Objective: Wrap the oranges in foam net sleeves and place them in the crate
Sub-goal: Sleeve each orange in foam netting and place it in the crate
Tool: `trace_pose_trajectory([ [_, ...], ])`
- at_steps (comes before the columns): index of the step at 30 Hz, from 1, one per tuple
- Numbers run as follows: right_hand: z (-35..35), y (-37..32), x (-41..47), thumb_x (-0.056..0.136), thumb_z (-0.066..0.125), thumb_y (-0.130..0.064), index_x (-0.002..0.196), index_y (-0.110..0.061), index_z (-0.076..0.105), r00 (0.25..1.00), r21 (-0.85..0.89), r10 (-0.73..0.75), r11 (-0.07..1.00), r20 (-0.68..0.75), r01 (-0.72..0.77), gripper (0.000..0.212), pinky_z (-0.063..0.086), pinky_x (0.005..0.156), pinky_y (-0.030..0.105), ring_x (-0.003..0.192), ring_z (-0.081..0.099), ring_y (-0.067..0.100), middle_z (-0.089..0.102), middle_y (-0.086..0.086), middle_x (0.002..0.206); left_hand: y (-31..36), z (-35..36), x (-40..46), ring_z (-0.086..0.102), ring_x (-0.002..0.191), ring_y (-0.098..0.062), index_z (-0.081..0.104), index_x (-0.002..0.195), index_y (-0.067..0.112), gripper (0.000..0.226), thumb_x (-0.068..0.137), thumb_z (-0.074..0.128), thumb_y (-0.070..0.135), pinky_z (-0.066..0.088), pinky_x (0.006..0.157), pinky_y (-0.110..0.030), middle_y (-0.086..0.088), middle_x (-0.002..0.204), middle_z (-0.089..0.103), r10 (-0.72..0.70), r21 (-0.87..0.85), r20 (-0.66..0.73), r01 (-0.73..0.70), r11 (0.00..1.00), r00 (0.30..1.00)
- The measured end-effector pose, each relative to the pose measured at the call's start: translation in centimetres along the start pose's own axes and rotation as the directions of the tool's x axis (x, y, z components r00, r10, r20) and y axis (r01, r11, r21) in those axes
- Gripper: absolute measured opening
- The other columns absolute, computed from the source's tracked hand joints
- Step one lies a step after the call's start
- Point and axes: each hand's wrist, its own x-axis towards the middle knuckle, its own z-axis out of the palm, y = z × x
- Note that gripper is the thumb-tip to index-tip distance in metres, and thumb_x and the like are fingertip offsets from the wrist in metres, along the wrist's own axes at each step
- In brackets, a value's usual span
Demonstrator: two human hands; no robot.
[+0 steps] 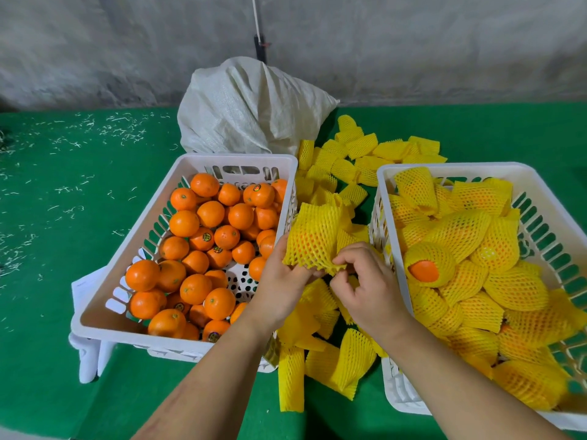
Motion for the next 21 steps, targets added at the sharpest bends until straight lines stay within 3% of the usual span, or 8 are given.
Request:
trace_pose_trajectory([
  [2, 0.1, 0.0, -0.3, 0.088, 0.055, -0.015, 0.105, -0.02, 0.051, 0.997, 0.02, 0.029, 0.999, 0.067, -0.03, 0.018, 0.036, 0.08, 0.004, 0.087, 0.051, 0.004, 0.055, -0.003, 0.095, 0.0, 0.1, 0.1, 0.068, 0.097, -0.026, 0.054, 0.133, 0.001, 0.039, 0.098, 0.069, 0.003, 0.06, 0.087, -0.049, -0.02, 0.104, 0.067, 0.026, 0.038, -0.049, -0.024, 0.999, 0.998],
  [4, 0.2, -0.2, -0.5, 0.09, 0.057, -0.026, 0.105, -0.031, 0.045, 0.978, 0.048, 0.115, 0.991, 0.176, -0.126, 0.02, 0.035, 0.074, 0.003, 0.085, 0.048, -0.003, 0.045, -0.016, 0.094, -0.1, 0.0, 0.2, 0.071, 0.1, -0.017, 0.052, 0.135, 0.011, 0.051, 0.09, 0.076, 0.018, 0.06, 0.084, -0.036, -0.001, 0.108, 0.07, 0.019, 0.084, -0.084, -0.012, 0.996, 0.996],
  [6, 0.4, -0.2, -0.5, 0.09, 0.057, -0.038, 0.108, -0.039, 0.04, 0.94, 0.061, 0.197, 0.973, 0.28, -0.222, 0.024, 0.038, 0.071, 0.003, 0.09, 0.052, -0.003, 0.045, -0.017, 0.095, -0.4, -0.4, 0.3, 0.071, 0.104, -0.01, 0.044, 0.133, 0.023, 0.062, 0.083, 0.079, 0.021, 0.06, 0.082, -0.029, 0.005, 0.111, 0.066, -0.01, 0.073, -0.038, 0.012, 0.997, 0.999],
  [11, 0.1, 0.0, -0.3, 0.086, 0.054, -0.041, 0.101, -0.046, 0.038, 0.914, 0.054, 0.28, 0.95, 0.294, -0.308, 0.022, 0.039, 0.065, 0.007, 0.087, 0.053, -0.004, 0.048, -0.025, 0.09, -1.1, -1.4, 0.2, 0.065, 0.121, -0.016, 0.036, 0.14, 0.046, 0.084, 0.076, 0.087, 0.023, 0.06, 0.092, -0.034, 0.006, 0.128, 0.061, 0.0, 0.031, 0.085, -0.003, 1.0, 0.996],
  [14, 0.1, -0.4, -0.6, 0.09, 0.059, -0.034, 0.098, -0.036, 0.044, 0.934, 0.059, 0.191, 0.974, 0.303, -0.218, 0.018, 0.043, 0.063, 0.012, 0.085, 0.054, 0.0, 0.046, -0.021, 0.091, -1.2, -1.3, 0.1, 0.065, 0.117, -0.014, 0.042, 0.138, 0.049, 0.072, 0.082, 0.08, 0.023, 0.059, 0.089, -0.029, 0.014, 0.122, 0.062, 0.066, 0.069, 0.027, -0.068, 0.995, 0.997],
  [16, -0.1, -0.6, -0.7, 0.093, 0.06, -0.038, 0.103, -0.028, 0.048, 0.931, 0.147, 0.213, 0.953, 0.296, -0.265, 0.018, 0.052, 0.067, 0.03, 0.089, 0.057, 0.01, 0.049, -0.017, 0.096, -1.3, -1.2, 0.4, 0.067, 0.11, -0.009, 0.039, 0.142, 0.037, 0.071, 0.086, 0.078, 0.019, 0.057, 0.084, -0.023, 0.017, 0.116, 0.065, 0.093, 0.077, -0.066, -0.088, 0.993, 0.993],
  [18, -0.5, -0.6, -0.3, 0.092, 0.059, -0.052, 0.121, -0.028, 0.046, 0.913, 0.275, 0.335, 0.878, 0.233, -0.392, 0.039, 0.056, 0.075, 0.033, 0.1, 0.061, 0.014, 0.053, -0.013, 0.113, -1.6, -1.1, 0.6, 0.069, 0.107, -0.007, 0.038, 0.142, 0.031, 0.069, 0.091, 0.078, 0.008, 0.058, 0.081, -0.022, 0.02, 0.115, 0.066, 0.118, 0.083, -0.082, -0.112, 0.99, 0.99],
  [21, -0.8, -0.5, 0.5, 0.078, 0.064, -0.076, 0.14, -0.046, 0.032, 0.769, 0.392, 0.559, 0.662, 0.31, -0.639, 0.077, 0.055, 0.082, 0.017, 0.117, 0.057, -0.004, 0.049, -0.02, 0.135, -2.2, -0.8, 0.5, 0.064, 0.116, -0.011, 0.043, 0.141, 0.037, 0.073, 0.089, 0.079, 0.0, 0.058, 0.089, -0.029, 0.012, 0.128, 0.059, 0.151, 0.256, 0.083, -0.168, 0.952, 0.985],
])
